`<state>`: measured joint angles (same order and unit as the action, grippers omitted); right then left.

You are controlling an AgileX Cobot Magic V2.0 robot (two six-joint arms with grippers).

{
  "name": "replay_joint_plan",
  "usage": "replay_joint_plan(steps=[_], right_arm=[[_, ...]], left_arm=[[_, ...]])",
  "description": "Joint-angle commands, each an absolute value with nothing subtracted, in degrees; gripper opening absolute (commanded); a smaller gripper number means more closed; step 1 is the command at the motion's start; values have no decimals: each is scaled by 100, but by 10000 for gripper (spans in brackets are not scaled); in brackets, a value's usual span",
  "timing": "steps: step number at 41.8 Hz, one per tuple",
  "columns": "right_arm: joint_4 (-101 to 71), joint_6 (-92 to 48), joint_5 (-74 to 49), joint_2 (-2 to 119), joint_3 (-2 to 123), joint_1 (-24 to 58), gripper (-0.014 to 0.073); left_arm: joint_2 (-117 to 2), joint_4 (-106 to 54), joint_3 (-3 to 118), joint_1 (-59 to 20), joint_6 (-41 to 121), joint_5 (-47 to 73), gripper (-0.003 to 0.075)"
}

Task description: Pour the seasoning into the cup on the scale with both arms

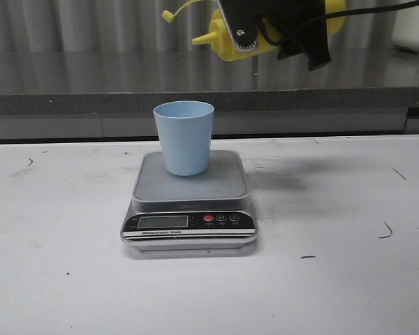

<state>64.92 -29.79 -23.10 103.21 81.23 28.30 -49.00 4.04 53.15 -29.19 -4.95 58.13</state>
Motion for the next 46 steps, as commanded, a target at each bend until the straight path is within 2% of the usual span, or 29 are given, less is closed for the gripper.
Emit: replay_joint_plan(steps=[1, 8, 23, 35, 40, 46], right_arm=[[6831, -2999, -2143, 9974, 8366, 2826, 358], [6803, -2178, -2161, 9974, 8366, 2826, 358], [6492, 1570, -2824, 9974, 8366, 2826, 358], [6268, 3446, -3428, 9565, 8319, 2815, 358], [5994, 3998, -2955, 9076, 7837, 2657, 358], [5932, 4402, -1348, 8438, 6652, 1981, 358]], left_arm=[[-4897, 425, 5452, -2955, -516, 5491, 407], [-4897, 425, 5452, -2955, -516, 5491, 407], [-4897, 425, 5452, -2955, -516, 5491, 407], [-4897, 425, 5452, -2955, -516, 5491, 407], [-4897, 425, 5452, -2955, -516, 5491, 407], [-4897, 425, 5452, -2955, -516, 5491, 407]])
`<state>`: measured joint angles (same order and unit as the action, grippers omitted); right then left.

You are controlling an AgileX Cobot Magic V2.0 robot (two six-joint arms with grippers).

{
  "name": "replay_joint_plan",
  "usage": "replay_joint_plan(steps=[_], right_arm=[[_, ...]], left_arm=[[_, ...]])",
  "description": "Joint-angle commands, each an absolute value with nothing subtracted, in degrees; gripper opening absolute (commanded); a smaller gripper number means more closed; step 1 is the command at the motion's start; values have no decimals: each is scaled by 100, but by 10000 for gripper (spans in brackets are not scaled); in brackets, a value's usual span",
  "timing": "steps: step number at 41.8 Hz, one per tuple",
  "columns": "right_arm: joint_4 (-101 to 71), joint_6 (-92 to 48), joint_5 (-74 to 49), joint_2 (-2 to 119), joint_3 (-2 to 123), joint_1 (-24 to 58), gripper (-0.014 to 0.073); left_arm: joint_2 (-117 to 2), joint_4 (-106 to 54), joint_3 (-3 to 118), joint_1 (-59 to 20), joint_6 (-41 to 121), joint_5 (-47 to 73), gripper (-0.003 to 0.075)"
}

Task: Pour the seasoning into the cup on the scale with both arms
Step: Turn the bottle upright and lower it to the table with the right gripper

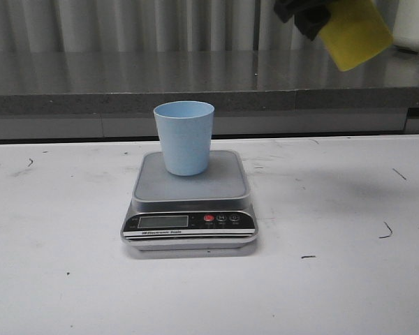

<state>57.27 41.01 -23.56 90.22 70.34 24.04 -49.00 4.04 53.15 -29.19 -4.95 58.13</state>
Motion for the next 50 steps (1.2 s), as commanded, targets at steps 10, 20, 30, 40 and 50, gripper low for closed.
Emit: replay_joint_plan(steps=[10, 20, 30, 40, 50], right_arm=[[5902, 5339, 1699, 7951, 4935, 462, 358], [5891, 5130, 2608, 7998, 4260, 21, 358], [4783, 3823, 2882, 8004, 4013, 21, 358], [3084, 2008, 4194, 8139, 3323, 21, 358], [2604, 1827, 5237, 9029, 3266, 21, 358]], left_arm=[[-4897, 425, 5452, -2955, -516, 5491, 407], [-4897, 425, 5452, -2955, -516, 5491, 407], [-4897, 425, 5452, -2955, -516, 5491, 407], [-4897, 425, 5452, -2955, -516, 5491, 407], [-4897, 425, 5452, -2955, -516, 5491, 407]])
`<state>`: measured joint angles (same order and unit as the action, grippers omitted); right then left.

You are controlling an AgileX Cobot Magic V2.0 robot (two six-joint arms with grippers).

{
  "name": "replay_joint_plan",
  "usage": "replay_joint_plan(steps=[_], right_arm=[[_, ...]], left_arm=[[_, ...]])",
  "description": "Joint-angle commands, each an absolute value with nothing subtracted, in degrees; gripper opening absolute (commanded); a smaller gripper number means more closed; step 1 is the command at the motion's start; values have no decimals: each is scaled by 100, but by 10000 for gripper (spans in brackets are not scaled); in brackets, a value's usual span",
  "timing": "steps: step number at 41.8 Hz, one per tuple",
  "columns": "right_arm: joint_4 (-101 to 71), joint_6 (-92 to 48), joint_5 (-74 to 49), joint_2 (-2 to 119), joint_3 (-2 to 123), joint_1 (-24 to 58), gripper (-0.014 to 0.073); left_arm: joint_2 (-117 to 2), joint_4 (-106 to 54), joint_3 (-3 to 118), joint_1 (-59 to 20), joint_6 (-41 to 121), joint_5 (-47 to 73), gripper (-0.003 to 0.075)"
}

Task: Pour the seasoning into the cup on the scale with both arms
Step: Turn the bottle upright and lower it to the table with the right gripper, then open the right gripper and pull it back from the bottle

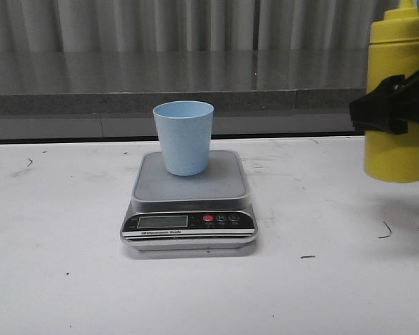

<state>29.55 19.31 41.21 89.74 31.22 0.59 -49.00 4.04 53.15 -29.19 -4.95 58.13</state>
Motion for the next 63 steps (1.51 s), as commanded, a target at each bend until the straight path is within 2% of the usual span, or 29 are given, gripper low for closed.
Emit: replay_joint_plan(steps=[1, 20, 44, 63], right_arm=[[2553, 1819, 5302, 9101, 3272, 21, 358], [1596, 426, 7112, 10326, 3313, 21, 360], [1596, 387, 7115, 10910, 3749, 21, 367], [1596, 653, 6904, 10910, 3749, 21, 615]], left_arm=[[-4897, 425, 5452, -2955, -516, 5491, 407], [-4897, 425, 5452, -2955, -516, 5491, 407], [-4897, 425, 5452, -2955, -516, 5491, 407], [-4897, 425, 5452, -2955, -516, 5491, 407]])
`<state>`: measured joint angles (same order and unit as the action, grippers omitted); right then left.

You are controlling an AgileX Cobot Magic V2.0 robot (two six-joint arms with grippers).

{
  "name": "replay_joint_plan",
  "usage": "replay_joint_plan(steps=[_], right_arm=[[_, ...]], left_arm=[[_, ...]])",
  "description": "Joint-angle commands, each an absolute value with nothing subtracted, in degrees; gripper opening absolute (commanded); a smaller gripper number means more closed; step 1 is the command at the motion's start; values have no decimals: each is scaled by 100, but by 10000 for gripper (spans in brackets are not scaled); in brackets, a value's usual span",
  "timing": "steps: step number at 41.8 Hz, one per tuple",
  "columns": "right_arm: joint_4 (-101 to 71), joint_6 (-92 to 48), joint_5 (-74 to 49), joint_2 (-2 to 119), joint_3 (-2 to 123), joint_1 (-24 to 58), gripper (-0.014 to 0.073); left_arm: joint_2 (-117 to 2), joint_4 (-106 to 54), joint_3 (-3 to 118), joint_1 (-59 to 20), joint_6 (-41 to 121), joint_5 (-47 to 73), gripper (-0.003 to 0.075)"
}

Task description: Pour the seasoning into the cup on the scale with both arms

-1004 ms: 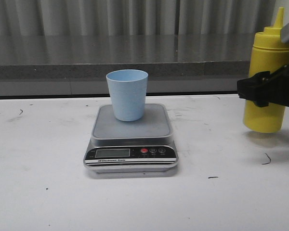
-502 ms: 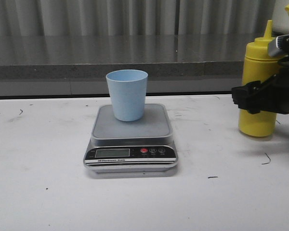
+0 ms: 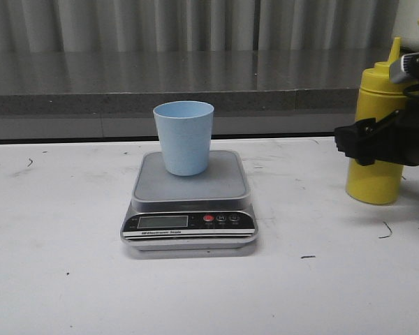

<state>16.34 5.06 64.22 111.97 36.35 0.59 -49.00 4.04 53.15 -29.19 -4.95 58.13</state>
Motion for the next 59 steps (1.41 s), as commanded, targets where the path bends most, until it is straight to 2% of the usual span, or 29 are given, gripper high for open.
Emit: replay_joint_plan(steps=[1, 4, 21, 33, 38, 41, 52, 59], right_arm=[[1596, 690, 6858, 10910, 3749, 21, 627], [1596, 726, 6700, 10910, 3742, 21, 652], [1608, 972, 6554, 10781, 3434, 21, 652], [1598, 1042, 6190, 9904, 2491, 21, 652], [1598, 1465, 5227, 9119, 2082, 21, 652], [1661, 1825, 4239, 8608, 1996, 29, 652], [1816, 2655, -344, 6632, 2343, 682, 652], [1582, 2674, -2632, 5575, 3106, 1331, 652]], left_arm=[[-4897, 425, 5452, -2955, -516, 5491, 407], [-4897, 425, 5452, -2955, -516, 5491, 407], [-4897, 425, 5452, -2955, -516, 5491, 407], [-4897, 425, 5452, -2955, -516, 5491, 407], [-4897, 425, 5452, -2955, -516, 5491, 407], [-4897, 425, 5452, -2955, -516, 5491, 407], [-4897, 425, 5452, -2955, -516, 5491, 407], [-4897, 425, 5452, -2955, -516, 5491, 407]])
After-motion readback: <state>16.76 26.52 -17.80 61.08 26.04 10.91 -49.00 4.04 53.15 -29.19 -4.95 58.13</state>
